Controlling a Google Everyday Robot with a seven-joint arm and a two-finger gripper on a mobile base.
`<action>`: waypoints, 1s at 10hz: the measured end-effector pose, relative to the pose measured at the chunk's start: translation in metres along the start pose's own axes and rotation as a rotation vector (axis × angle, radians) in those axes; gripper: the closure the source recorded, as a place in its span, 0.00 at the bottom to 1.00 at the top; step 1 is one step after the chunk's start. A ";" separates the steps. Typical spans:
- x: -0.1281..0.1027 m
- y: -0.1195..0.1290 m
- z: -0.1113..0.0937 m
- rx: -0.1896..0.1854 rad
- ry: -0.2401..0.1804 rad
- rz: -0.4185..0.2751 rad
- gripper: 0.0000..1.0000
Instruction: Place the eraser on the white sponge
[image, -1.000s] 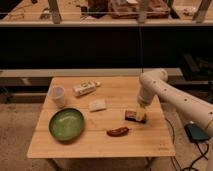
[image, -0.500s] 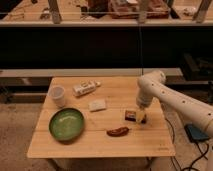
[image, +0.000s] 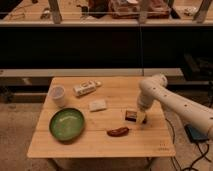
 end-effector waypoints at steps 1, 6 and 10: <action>-0.004 -0.001 -0.001 -0.014 0.083 -0.030 0.20; 0.008 -0.006 0.012 0.000 0.130 -0.108 0.20; 0.005 -0.007 0.034 0.035 0.115 -0.103 0.20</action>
